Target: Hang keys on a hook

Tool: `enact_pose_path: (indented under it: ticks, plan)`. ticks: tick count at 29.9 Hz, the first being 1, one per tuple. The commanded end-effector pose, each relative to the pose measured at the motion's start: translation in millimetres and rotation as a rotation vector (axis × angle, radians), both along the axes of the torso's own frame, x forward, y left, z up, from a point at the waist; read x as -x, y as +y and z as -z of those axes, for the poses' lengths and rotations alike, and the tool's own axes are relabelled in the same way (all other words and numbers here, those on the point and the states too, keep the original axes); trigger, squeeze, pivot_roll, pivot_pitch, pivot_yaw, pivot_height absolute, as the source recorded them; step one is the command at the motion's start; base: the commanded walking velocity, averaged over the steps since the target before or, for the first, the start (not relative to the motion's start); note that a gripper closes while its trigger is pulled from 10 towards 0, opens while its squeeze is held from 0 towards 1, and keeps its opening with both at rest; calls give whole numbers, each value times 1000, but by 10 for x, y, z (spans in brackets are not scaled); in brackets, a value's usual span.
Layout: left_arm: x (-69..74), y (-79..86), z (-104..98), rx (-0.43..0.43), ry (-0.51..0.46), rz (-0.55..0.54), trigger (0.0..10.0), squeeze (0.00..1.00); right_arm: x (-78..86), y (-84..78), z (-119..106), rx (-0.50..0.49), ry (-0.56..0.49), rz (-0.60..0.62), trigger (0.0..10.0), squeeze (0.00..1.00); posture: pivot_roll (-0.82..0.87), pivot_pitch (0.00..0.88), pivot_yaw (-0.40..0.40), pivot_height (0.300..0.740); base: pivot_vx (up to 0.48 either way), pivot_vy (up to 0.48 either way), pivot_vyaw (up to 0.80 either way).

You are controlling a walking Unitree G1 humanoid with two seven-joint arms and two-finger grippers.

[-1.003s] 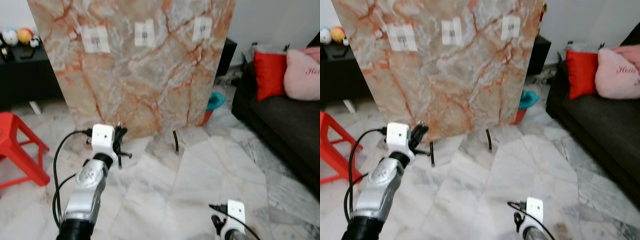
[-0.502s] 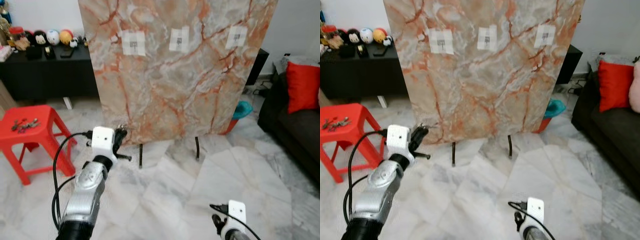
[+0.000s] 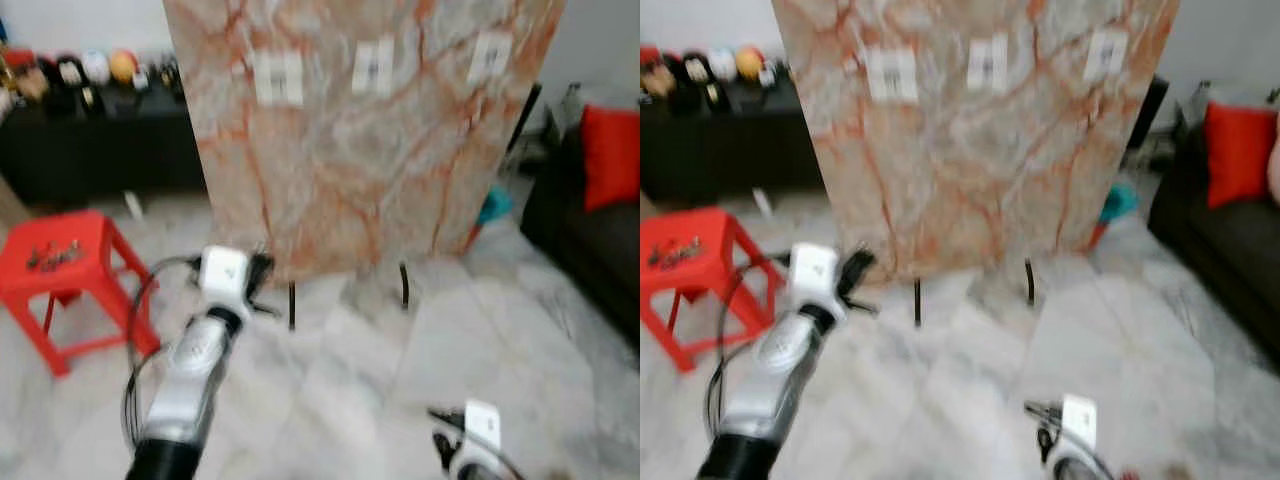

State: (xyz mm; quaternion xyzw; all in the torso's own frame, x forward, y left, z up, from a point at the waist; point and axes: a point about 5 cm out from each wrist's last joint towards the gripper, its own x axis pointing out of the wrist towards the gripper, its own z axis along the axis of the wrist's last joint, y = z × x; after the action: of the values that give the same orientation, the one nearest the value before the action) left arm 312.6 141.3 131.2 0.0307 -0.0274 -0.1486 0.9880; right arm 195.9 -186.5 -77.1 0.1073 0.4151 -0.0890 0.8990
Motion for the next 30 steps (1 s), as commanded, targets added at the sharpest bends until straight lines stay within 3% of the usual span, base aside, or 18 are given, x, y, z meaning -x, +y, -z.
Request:
enact_pose_path:
  ticks: [1,16,30]
  plan:
    - [-12,6,-23,1,-2,0,10000,0,-11,-30,-9,4,-3,15,10000,0,88,0,-61,740,0,0,0]
    - [-4,-56,-8,2,7,11,10000,0,-75,-5,-40,8,-19,8,10000,0,80,0,-68,740,0,0,0]
    - [3,-80,-1,3,7,17,10000,0,-65,3,-34,5,-18,5,10000,0,85,0,-68,740,0,435,-246]
